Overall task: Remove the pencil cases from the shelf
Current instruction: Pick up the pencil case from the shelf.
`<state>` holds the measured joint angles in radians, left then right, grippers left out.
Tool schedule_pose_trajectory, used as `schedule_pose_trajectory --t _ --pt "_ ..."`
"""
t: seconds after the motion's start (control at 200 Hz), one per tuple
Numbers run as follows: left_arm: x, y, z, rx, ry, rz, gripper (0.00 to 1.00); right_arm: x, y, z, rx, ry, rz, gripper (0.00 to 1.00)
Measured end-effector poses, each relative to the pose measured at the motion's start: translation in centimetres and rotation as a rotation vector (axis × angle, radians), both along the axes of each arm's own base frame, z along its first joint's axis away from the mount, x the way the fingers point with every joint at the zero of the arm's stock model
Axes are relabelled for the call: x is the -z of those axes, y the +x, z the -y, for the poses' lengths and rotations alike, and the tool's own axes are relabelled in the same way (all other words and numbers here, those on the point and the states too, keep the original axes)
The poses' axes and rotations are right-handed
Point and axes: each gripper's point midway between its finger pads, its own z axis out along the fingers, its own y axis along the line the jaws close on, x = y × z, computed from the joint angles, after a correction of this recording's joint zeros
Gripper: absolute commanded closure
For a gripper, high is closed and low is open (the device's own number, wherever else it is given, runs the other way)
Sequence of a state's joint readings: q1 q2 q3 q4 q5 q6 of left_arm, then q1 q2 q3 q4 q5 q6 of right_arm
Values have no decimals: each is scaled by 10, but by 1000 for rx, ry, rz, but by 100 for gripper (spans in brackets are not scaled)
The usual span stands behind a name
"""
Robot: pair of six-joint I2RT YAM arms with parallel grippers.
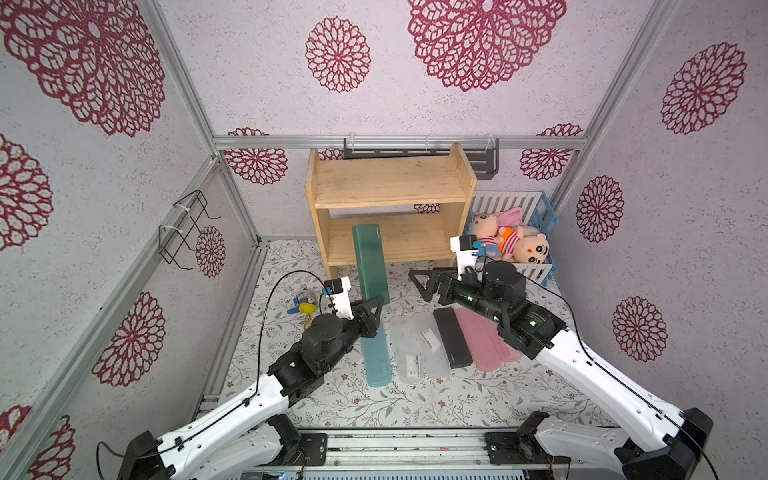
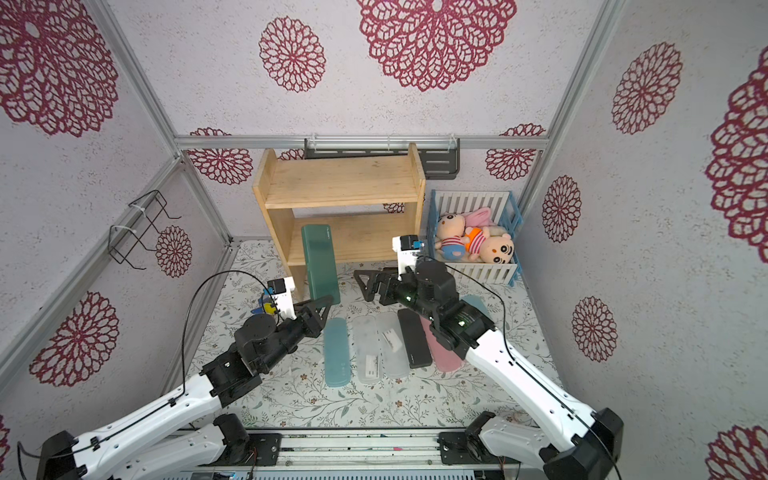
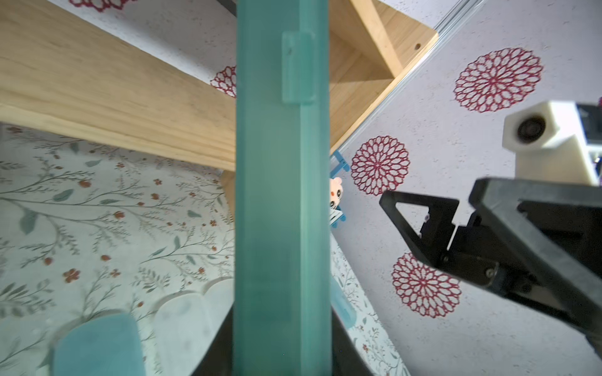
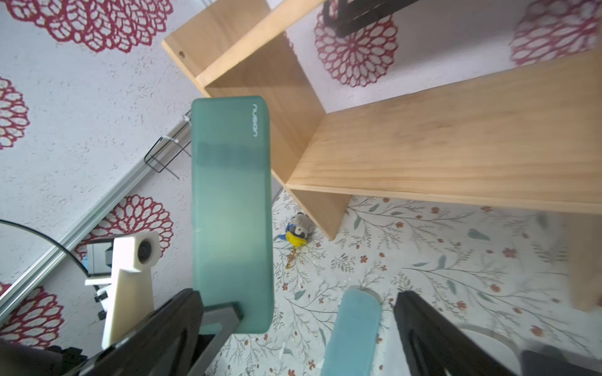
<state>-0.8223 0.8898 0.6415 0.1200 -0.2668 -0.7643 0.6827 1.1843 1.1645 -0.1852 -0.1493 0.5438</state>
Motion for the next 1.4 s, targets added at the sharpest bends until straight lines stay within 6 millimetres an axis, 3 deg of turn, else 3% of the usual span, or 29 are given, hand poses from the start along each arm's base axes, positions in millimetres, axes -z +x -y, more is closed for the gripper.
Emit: schedule_pose_trajectory --t 0.235,0.57,0.755,0.941,1.036,1.126,1.251,1.401 --pt "21 -12 -24 -53 31 -10 100 -2 0 -76 -115 3 -17 1" --pt "23 -22 -40 -75 18 0 100 20 2 -147 -196 -49 -57 1" --pt "20 -28 -46 -78 -5 12 100 34 4 -157 -198 -80 -81 2" --pt "33 -32 -50 -79 1 0 100 36 -1 -161 -223 -82 -84 25" --pt "36 -33 -52 -82 1 -6 100 39 -1 -163 -228 -84 -94 31" --pt "37 -33 -53 -87 2 -12 100 41 -1 -164 -231 -87 -98 29" --pt "39 -33 -55 -95 5 -19 100 44 0 -167 -237 -93 -101 12" --pt "44 -33 -56 -101 21 -32 100 51 1 -168 -234 -108 -113 15"
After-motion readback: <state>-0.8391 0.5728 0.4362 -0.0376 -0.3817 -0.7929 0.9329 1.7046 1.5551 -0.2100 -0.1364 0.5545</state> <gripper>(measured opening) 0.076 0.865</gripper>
